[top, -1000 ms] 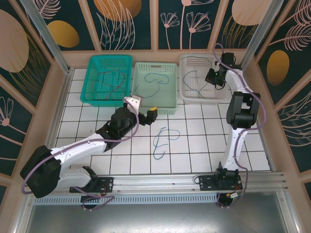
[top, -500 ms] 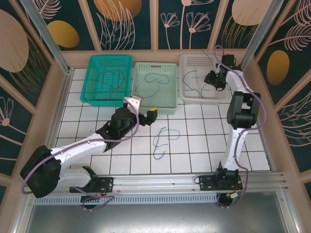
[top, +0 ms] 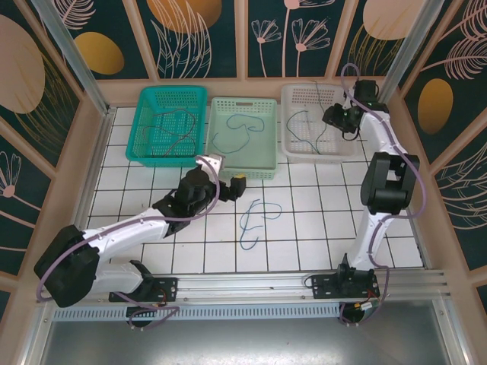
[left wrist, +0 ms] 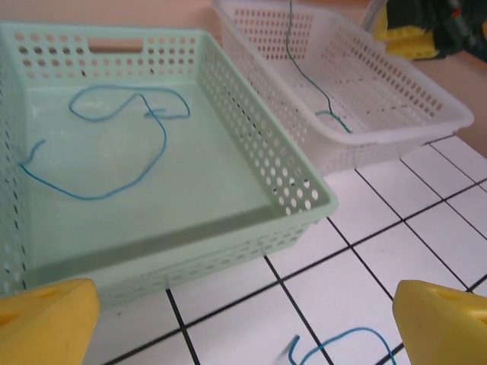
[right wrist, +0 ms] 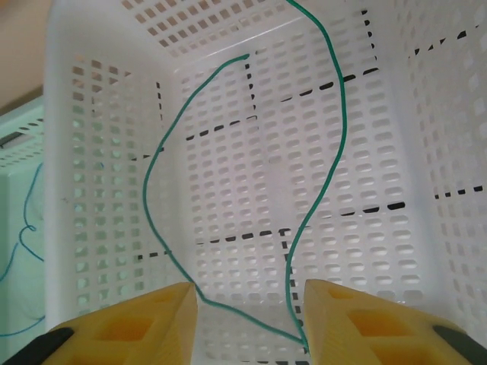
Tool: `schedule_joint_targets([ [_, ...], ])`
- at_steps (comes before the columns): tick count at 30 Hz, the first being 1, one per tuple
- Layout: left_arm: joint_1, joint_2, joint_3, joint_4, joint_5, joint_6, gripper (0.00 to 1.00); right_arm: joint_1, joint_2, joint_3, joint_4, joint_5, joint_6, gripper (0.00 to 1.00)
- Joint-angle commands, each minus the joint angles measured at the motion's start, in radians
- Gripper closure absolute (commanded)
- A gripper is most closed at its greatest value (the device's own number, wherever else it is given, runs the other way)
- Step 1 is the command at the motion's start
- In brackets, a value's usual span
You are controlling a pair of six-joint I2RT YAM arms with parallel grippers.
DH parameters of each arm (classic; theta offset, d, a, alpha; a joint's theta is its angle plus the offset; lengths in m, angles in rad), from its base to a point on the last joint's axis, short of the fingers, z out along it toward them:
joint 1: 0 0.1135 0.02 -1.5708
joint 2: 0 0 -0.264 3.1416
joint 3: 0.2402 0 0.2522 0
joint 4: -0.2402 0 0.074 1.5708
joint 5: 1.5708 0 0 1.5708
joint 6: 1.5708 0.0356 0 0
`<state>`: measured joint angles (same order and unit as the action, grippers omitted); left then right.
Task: Untangle the cables
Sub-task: Pick up the cables from the center of the table.
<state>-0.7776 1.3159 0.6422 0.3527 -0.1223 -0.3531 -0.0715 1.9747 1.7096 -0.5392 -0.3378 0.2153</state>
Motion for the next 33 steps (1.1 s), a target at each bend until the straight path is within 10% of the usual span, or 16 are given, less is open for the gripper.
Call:
schedule_joint_targets([
  [1,0.003,0.05,0.007,-0.041,0.068,-0.038,0.03,0.007,-0.092,-0.058,0.071,-0.022,0.016,0.58],
  [13,-0.002,0.202,0.015,-0.043,0.275,-0.089,0.23,0.024,-0.35,-0.397,0.272,-0.102,0.092,0.57],
  [33,-0.067,0.429,0.18,-0.194,0.263,-0.058,0.39,0.046,-0.6,-0.696,0.297,-0.074,0.065,0.54],
])
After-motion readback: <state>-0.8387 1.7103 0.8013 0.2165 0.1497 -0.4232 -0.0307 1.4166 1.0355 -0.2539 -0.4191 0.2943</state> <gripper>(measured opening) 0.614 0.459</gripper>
